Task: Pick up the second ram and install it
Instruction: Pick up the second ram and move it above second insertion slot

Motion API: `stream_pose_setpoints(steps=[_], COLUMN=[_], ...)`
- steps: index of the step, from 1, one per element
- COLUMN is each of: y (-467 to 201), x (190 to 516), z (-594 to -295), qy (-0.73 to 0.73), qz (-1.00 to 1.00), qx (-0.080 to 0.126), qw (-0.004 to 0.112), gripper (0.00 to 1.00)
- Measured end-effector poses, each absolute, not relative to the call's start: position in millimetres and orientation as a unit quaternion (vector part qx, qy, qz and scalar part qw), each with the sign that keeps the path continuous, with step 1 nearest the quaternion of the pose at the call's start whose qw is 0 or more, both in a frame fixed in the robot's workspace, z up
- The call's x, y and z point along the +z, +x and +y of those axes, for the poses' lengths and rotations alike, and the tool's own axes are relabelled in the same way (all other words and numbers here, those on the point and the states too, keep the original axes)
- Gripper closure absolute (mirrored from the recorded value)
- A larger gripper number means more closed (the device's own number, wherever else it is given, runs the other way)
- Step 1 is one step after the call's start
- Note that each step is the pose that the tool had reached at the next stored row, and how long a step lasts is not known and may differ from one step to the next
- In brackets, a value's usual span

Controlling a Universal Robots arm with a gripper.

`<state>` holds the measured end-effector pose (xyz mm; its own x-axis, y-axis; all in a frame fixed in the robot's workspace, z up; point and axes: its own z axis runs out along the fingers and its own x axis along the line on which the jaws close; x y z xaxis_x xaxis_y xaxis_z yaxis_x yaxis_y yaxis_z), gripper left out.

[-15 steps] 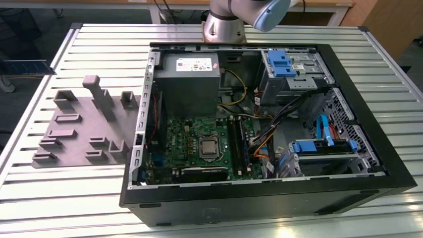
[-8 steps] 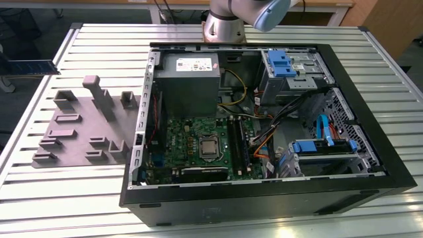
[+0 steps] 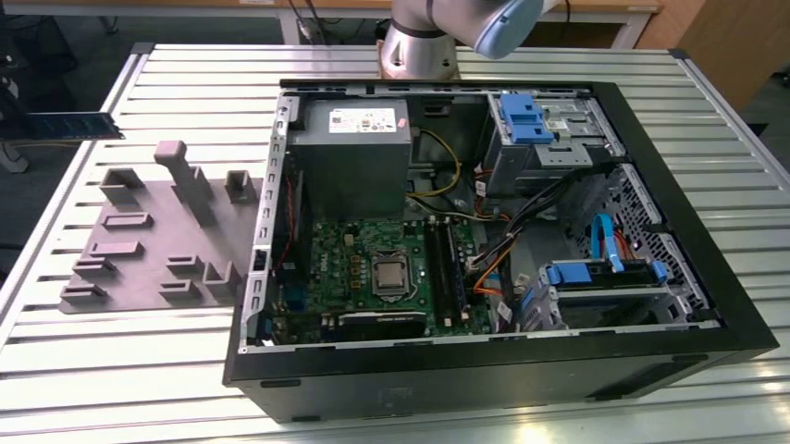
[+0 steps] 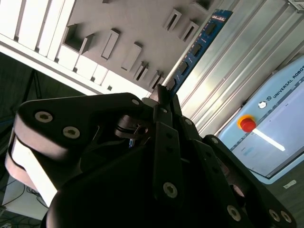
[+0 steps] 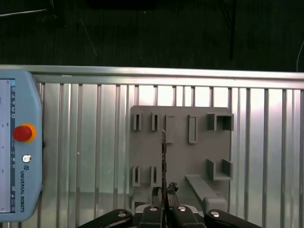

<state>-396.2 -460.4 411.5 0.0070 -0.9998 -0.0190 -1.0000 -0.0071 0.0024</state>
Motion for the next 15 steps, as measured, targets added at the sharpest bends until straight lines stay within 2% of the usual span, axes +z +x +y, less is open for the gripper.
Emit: stream_pose_setpoints(steps=[15], y=[-384], x=[412], z=[-460], qy=[-0.710], qz=[0.705], qx=[0.008], qw=[0.006], gripper=[0.86])
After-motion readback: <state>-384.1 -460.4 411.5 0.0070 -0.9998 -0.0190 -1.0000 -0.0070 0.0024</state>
